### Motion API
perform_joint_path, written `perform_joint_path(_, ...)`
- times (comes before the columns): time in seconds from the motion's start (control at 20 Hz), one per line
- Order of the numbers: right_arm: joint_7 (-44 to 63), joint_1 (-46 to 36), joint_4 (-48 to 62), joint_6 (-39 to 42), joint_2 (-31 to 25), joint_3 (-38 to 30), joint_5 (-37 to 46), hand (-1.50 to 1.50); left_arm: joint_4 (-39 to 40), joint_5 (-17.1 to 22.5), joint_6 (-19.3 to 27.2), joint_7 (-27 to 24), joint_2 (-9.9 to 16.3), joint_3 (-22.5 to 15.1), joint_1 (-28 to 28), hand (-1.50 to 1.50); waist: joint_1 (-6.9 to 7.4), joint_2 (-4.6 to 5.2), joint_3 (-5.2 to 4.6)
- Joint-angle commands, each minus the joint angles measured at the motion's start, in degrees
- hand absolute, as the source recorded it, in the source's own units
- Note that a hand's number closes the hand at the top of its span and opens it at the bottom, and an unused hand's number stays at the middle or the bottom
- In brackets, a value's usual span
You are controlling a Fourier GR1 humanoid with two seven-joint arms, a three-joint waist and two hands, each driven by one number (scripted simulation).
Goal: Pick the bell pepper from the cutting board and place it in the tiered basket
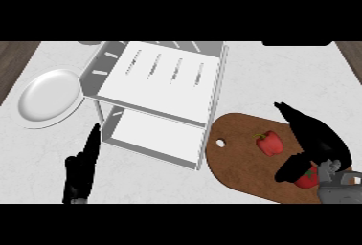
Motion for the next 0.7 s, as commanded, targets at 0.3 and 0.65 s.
perform_joint_path(0.3,-0.21,1.14,3.3,3.58,3.71,-1.7,2.14,-1.5,0.87,-2.68,-1.1,1.73,-1.31,1.2,-0.61,0.0,-0.07,0.17,-0.17)
perform_joint_path(0.65,-11.12,0.91,13.46,-0.05,3.19,-3.55,5.41,-1.5,3.0,-3.28,-1.83,-1.33,-3.19,2.46,-0.16,0.0,0.01,0.21,-0.16)
